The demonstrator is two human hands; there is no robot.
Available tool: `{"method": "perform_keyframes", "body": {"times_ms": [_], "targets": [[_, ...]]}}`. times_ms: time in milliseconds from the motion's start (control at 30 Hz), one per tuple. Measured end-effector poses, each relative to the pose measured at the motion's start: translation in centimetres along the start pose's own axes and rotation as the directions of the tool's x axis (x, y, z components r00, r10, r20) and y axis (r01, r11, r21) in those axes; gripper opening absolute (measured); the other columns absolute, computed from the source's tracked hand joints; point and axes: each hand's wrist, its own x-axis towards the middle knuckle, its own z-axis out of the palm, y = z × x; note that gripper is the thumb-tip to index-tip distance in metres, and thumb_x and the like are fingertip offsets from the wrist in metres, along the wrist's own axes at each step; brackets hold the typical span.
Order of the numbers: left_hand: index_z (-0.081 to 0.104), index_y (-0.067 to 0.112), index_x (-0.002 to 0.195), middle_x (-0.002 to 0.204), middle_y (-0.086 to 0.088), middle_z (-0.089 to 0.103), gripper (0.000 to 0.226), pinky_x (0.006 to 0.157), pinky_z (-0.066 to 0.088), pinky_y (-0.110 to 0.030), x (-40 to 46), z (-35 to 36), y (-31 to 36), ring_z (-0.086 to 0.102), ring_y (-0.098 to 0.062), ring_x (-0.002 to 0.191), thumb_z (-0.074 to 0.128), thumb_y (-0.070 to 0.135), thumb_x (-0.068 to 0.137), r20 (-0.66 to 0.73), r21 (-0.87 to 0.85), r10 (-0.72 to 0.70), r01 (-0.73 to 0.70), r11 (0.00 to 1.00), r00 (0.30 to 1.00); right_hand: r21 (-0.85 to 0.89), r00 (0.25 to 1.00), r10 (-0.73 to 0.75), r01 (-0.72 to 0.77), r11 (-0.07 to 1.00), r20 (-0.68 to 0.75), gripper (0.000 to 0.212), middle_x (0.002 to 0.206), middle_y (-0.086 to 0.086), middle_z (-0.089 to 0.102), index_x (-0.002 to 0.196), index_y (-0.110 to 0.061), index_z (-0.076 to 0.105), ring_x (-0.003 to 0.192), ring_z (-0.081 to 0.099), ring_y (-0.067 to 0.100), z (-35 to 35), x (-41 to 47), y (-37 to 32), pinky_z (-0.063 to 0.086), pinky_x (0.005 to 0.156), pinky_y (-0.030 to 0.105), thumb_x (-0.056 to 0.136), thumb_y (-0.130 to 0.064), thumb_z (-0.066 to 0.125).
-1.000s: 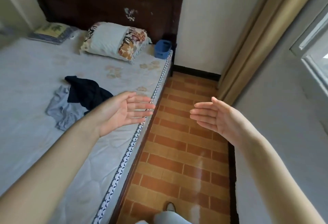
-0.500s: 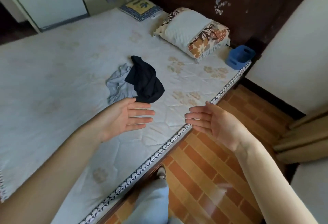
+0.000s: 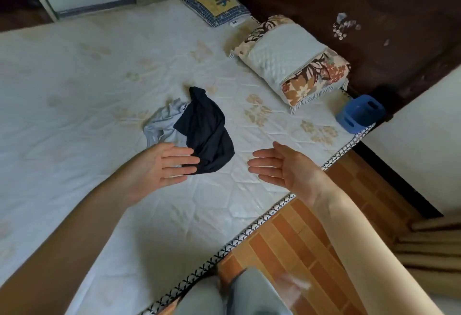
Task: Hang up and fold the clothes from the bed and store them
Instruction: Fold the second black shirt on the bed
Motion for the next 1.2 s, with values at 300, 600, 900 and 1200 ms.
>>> {"method": "perform_keyframes", "body": {"times_ms": [300, 600, 900, 1200], "targets": [[0.055, 0.005, 0.128, 0.123, -0.012, 0.067, 0.039, 0.095, 0.053, -0.034, 8.2, -3.5, 0.2, 0.064, -0.026, 0.115, 0.028, 0.022, 0.105, -0.081, -0.116, 0.014, -0.023, 0.993, 0.997, -0.149, 0.983, 0.138, -0.119, 0.982, 0.125, 0.042, 0.108, 0.011, 0.074, 0.111, -0.007, 0.068, 0.103, 0.071, 0.023, -0.6, 12.9, -3.3, 0.052, 0.094, 0.035, 0.106, -0.035, 0.037], [0.056, 0.004, 0.124, 0.124, -0.011, 0.064, 0.028, 0.108, 0.042, -0.042, 21.8, -2.2, -0.1, 0.058, -0.026, 0.118, 0.041, 0.017, 0.104, -0.403, -0.042, -0.187, 0.187, 0.982, 0.896, -0.346, 0.965, 0.247, -0.203, 0.916, 0.090, 0.036, 0.114, 0.011, 0.072, 0.111, -0.007, 0.069, 0.109, 0.068, 0.021, -1.3, 31.3, -2.1, 0.051, 0.099, 0.033, 0.105, -0.031, 0.043], [0.054, 0.013, 0.133, 0.124, -0.007, 0.059, 0.042, 0.098, 0.046, -0.032, 36.5, -4.4, -8.7, 0.057, -0.022, 0.115, 0.063, 0.013, 0.092, -0.493, 0.163, -0.193, 0.308, 0.937, 0.848, -0.444, 0.871, 0.491, -0.437, 0.782, 0.008, 0.035, 0.132, 0.011, 0.062, 0.129, -0.001, 0.059, 0.123, 0.058, 0.023, 0.8, 45.3, 4.3, 0.046, 0.104, 0.033, 0.102, -0.022, 0.051], [0.029, 0.017, 0.151, 0.150, -0.011, 0.032, 0.079, 0.102, 0.043, -0.043, 44.3, -6.1, -17.7, 0.038, -0.031, 0.133, 0.068, 0.012, 0.083, -0.484, 0.662, -0.018, 0.379, 0.647, 0.875, -0.370, 0.837, 0.540, -0.532, 0.762, -0.092, 0.037, 0.121, 0.012, 0.060, 0.123, -0.005, 0.053, 0.108, 0.063, 0.024, 0.0, 51.9, 14.0, 0.056, 0.084, 0.034, 0.095, -0.026, 0.063]]}}
